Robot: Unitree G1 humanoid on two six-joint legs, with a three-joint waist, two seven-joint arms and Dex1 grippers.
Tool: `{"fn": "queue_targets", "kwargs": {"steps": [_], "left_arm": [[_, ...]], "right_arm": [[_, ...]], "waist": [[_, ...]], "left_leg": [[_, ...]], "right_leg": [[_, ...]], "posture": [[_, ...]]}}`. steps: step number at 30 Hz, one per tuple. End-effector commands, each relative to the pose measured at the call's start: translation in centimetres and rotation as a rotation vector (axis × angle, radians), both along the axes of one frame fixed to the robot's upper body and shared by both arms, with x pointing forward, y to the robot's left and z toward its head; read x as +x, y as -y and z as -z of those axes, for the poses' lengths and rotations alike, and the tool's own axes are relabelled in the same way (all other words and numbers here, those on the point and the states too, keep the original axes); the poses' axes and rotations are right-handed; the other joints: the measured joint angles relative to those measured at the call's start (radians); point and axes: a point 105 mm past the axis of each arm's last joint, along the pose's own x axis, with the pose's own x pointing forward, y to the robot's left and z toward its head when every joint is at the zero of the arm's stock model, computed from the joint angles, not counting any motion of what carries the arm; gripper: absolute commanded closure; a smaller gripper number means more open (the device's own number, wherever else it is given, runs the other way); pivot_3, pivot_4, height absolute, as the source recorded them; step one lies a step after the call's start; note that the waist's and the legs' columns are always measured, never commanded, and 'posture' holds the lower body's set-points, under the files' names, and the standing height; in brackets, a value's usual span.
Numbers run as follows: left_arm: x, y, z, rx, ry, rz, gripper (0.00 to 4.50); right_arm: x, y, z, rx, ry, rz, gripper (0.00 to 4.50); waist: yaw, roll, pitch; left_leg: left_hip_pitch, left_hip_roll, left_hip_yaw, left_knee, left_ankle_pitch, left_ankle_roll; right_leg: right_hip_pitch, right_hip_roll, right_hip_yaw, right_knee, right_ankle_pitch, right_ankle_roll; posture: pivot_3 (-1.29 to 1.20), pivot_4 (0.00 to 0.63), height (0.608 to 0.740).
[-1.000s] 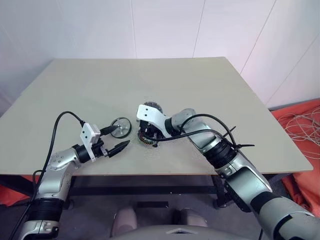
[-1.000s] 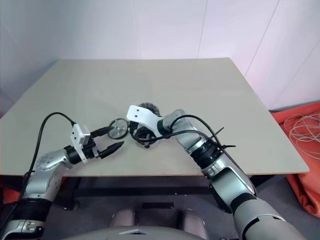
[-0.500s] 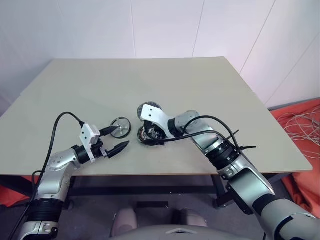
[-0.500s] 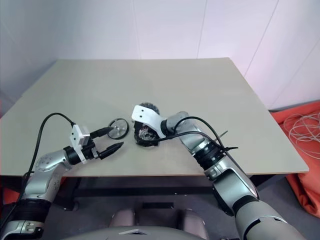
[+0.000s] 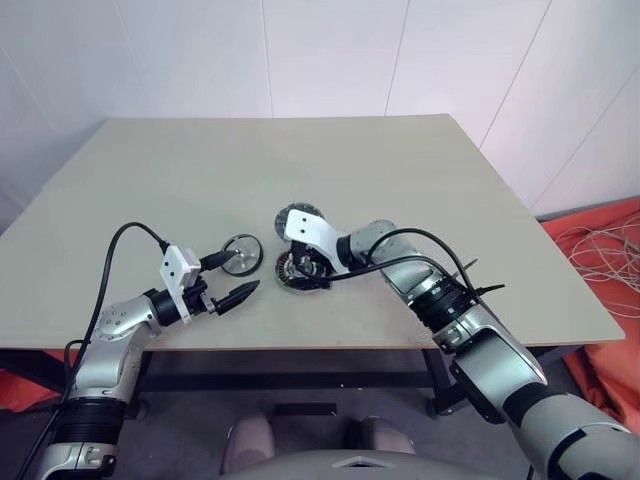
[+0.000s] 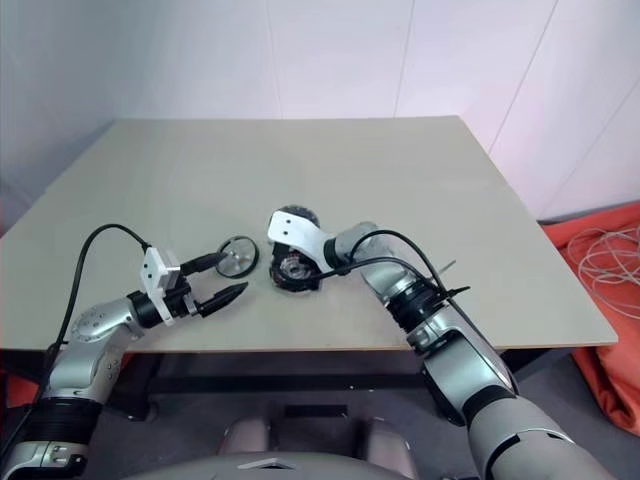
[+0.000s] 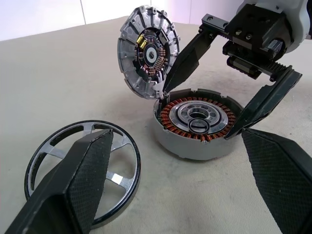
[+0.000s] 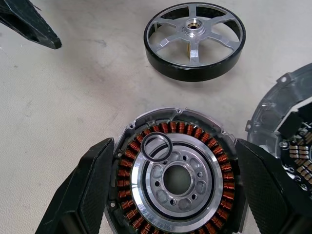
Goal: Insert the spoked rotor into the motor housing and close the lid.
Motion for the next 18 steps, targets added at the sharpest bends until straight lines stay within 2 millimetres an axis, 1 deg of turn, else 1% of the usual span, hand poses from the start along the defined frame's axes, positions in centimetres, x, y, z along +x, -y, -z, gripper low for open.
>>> {"fn": "queue_targets", "kwargs": {"steps": [1,10,15,18], "left_arm": [[0.1,-0.1,-1.2,0.002,0.053,0.008,0.00],[0.0,0.0,-1.6,0.003,0.059,0.001,0.00],[0.0,-0.1,-1.5,0.004,0.053,0.000,0.00],[0.1,-0.2,-1.3,0.004,0.051,0.002,0.00]], "right_arm": [[1.3,0.2,-1.9,0.026,0.054,0.022,0.06],[1.6,0.5,-1.6,0.027,0.033,0.028,0.06],[1.2,0.1,-2.7,0.101,-0.018,0.031,0.06],[1.2,0.2,-2.9,0.107,-0.021,0.036,0.65]], "waist": [[0.000,0.000,0.000],[0.001,0.000,0.000],[0.000,0.000,0.000],[0.000,0.000,0.000]], "left_leg": [[0.000,0.000,0.000,0.000,0.000,0.000],[0.000,0.000,0.000,0.001,0.000,0.000],[0.000,0.000,0.000,0.001,0.000,0.000],[0.000,0.000,0.000,0.001,0.000,0.000]], "right_leg": [[0.000,0.000,0.000,0.000,0.000,0.000],[0.000,0.000,0.000,0.000,0.000,0.000],[0.000,0.000,0.000,0.000,0.000,0.000],[0.000,0.000,0.000,0.000,0.000,0.000]], "posture": [[0.00,0.000,0.740],[0.00,0.000,0.740],[0.00,0.000,0.740],[0.00,0.000,0.740]]}}
